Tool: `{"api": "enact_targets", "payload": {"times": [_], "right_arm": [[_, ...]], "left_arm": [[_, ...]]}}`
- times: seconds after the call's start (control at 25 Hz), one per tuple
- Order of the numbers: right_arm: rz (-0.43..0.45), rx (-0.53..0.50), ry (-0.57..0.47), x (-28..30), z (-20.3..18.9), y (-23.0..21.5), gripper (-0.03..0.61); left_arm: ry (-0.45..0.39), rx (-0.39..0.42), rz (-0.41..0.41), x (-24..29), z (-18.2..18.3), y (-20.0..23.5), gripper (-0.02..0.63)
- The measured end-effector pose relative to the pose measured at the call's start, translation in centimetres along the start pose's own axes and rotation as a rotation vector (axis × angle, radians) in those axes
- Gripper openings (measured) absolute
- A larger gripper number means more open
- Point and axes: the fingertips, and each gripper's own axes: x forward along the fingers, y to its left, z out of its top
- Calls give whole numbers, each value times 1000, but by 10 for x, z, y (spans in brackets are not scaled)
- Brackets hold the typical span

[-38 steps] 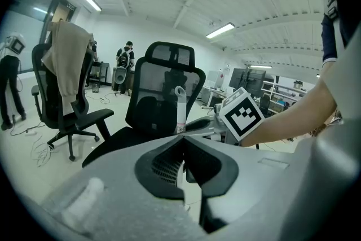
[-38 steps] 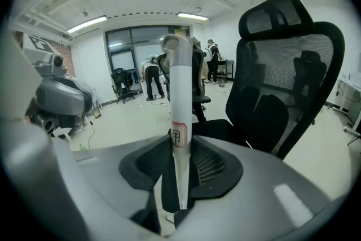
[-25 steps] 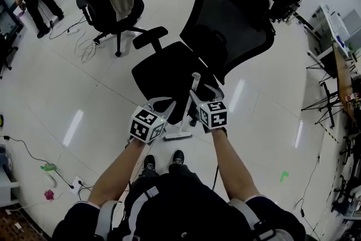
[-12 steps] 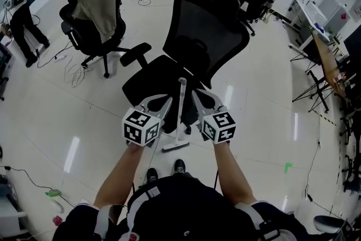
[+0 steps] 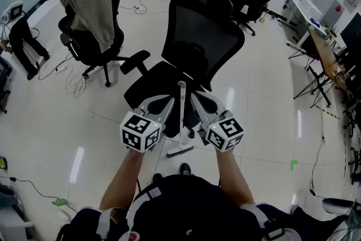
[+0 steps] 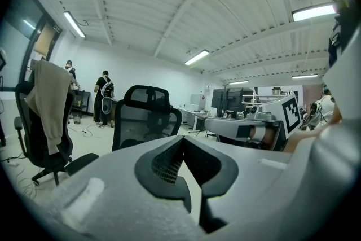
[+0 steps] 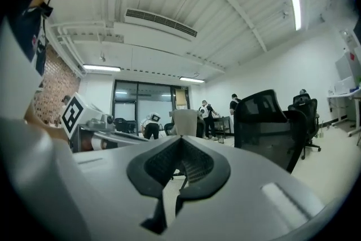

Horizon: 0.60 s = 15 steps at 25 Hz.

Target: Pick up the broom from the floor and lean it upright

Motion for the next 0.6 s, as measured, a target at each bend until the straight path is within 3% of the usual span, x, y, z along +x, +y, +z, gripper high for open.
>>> {"api": "enact_targets", "payload": {"times": [0.6], "right_arm": [[13,22,-15,-4,7,3,5]], "left_arm": [[-36,-6,-9,0,13,-6,0]]}}
